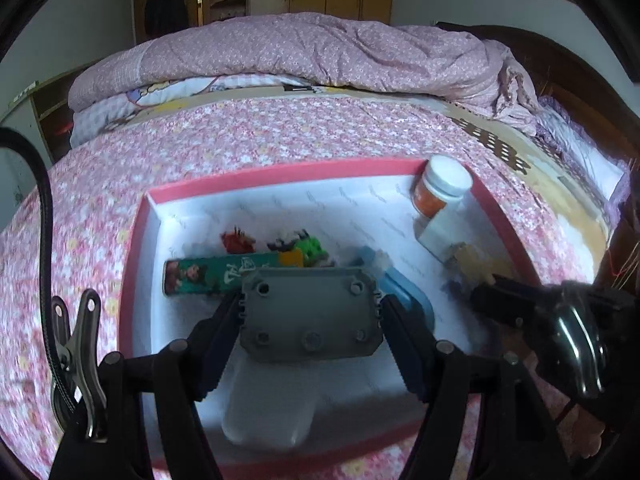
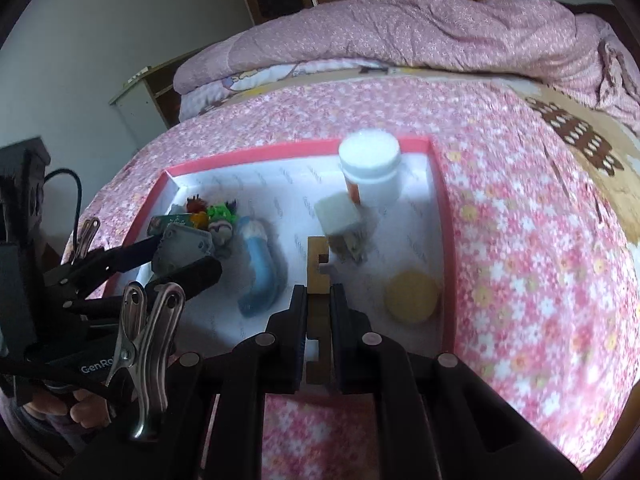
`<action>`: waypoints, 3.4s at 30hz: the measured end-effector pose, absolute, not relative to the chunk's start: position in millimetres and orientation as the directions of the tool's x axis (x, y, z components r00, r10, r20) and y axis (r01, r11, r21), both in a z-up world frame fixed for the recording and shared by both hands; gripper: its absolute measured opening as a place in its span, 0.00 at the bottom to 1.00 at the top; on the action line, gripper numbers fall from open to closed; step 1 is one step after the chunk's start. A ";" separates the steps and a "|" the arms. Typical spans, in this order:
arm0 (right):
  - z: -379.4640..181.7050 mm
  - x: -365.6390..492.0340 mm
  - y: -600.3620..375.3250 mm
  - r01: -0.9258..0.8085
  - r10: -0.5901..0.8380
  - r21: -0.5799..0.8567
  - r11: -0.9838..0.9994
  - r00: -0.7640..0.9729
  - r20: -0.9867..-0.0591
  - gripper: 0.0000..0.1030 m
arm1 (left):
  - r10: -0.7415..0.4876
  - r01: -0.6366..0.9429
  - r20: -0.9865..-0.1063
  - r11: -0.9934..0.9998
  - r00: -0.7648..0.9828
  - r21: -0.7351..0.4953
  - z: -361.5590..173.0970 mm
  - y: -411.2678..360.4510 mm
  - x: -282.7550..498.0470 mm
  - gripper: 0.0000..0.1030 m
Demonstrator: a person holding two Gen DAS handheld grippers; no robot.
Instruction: Organize rigid objects
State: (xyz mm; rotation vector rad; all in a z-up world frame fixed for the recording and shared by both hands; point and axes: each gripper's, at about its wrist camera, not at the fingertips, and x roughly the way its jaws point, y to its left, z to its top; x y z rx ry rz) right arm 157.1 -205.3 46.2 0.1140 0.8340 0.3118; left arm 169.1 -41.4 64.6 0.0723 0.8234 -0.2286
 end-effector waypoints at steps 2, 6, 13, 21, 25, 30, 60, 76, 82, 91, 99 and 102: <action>45.9 161.5 -203.9 -0.224 0.300 0.202 0.953 0.637 -0.710 0.12 | -0.168 0.227 -0.732 0.974 0.660 -0.019 64.7 -41.8 175.5 0.71; 44.1 170.3 -205.6 -0.224 0.321 0.229 0.947 0.639 -0.699 0.12 | -0.164 0.220 -0.726 0.975 0.668 -0.017 66.0 -42.5 187.4 0.71; 43.3 178.5 -207.0 -0.216 0.333 0.254 0.943 0.643 -0.689 0.14 | -0.170 0.221 -0.726 0.975 0.667 -0.025 66.1 -46.0 193.3 0.77; 47.5 171.1 -207.6 -0.221 0.343 0.263 0.939 0.646 -0.682 0.40 | -0.174 0.219 -0.731 0.975 0.660 -0.034 68.7 -46.4 186.8 0.78; 57.6 164.3 -207.4 -0.230 0.347 0.260 0.938 0.664 -0.663 0.44 | -0.173 0.215 -0.719 0.976 0.673 -0.033 76.7 -44.7 179.1 0.78; 68.7 153.1 -204.5 -0.243 0.350 0.253 0.937 0.673 -0.651 0.44 | -0.176 0.216 -0.701 0.976 0.691 -0.033 89.4 -43.0 163.6 0.78; 61.6 49.8 -195.2 -0.169 0.247 0.180 0.969 0.655 -0.714 0.48 | -0.083 0.097 -0.751 0.995 0.655 -0.025 69.5 -26.4 46.6 0.78; 9.0 44.9 -185.5 -0.085 0.103 0.064 0.994 0.620 -0.778 0.48 | -0.042 0.076 -0.811 0.997 0.584 0.003 19.6 -29.1 47.1 0.85; 7.8 43.1 -184.1 -0.068 0.089 0.059 0.996 0.633 -0.769 0.49 | -0.039 0.070 -0.804 0.998 0.593 0.004 17.6 -29.0 44.3 0.85; 7.7 41.7 -182.8 -0.054 0.079 0.059 0.997 0.641 -0.764 0.49 | -0.037 0.063 -0.800 0.998 0.599 0.002 18.0 -27.3 44.2 0.85; 7.9 42.0 -182.8 -0.046 0.073 0.056 0.997 0.640 -0.765 0.49 | -0.035 0.061 -0.796 0.998 0.604 0.002 18.0 -26.1 44.1 0.85; 7.9 42.1 -183.1 -0.043 0.071 0.057 0.997 0.640 -0.765 0.49 | -0.036 0.062 -0.795 0.998 0.605 0.002 18.3 -25.6 43.8 0.85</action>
